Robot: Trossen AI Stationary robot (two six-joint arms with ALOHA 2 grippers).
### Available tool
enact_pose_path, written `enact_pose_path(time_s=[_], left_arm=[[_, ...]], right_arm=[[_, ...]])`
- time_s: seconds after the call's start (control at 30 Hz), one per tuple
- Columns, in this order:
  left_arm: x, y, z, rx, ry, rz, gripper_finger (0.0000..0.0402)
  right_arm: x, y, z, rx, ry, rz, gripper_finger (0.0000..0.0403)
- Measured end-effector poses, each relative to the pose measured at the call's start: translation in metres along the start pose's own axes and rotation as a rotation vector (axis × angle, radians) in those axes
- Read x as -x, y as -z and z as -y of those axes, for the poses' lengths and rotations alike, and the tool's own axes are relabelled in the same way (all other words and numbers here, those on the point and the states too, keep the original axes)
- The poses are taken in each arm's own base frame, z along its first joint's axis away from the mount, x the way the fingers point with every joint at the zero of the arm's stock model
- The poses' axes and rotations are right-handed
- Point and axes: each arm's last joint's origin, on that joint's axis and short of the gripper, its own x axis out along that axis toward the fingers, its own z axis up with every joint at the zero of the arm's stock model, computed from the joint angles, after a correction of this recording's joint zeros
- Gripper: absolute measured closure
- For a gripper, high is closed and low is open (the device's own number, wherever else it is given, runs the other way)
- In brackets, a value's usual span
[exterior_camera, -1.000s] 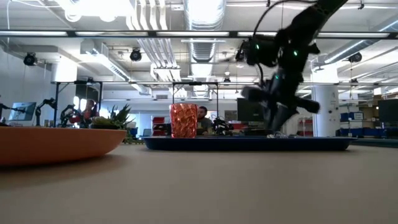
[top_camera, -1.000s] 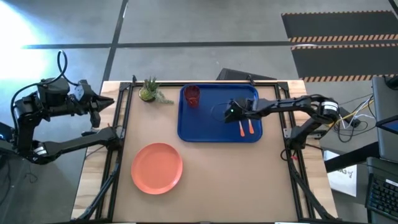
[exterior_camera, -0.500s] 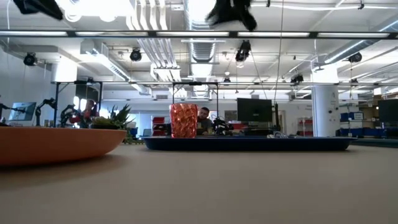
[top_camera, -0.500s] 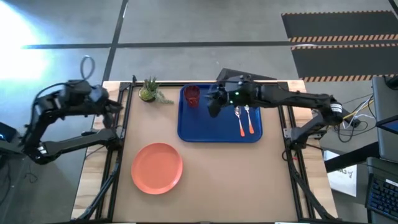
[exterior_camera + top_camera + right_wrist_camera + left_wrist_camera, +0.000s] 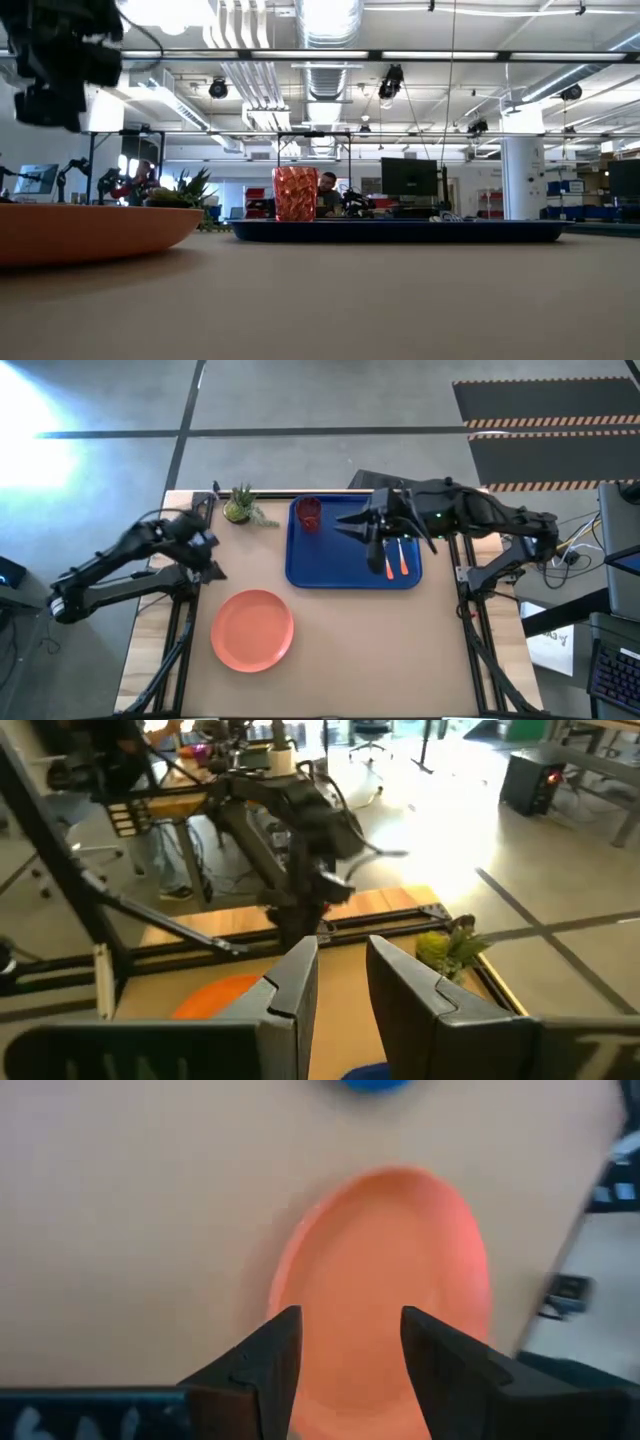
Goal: Pick and place plate/cup/fork/spoon on tray
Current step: Put the plate on the center of the serving tray
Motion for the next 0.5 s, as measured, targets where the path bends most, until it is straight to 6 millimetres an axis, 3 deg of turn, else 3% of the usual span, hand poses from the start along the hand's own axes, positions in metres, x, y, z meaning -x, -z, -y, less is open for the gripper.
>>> enact_pose_path(time_s=[0.27,0.37,0.5], left_arm=[[-0.058,0.006,-0.028,0.156,0.199,-0.083,0.0246],[-0.067,0.008,-0.031,0.157,0.298,-0.118,0.0246],[-0.073,0.011,-0.034,0.15,0.299,-0.137,0.0247]], right_arm=[[0.009,0.0,-0.003,0.012,-0.01,-0.05,0.0323],[0.009,0.001,-0.003,0.015,-0.008,-0.065,0.0323],[0.008,0.003,-0.003,0.005,-0.006,-0.079,0.0323]])
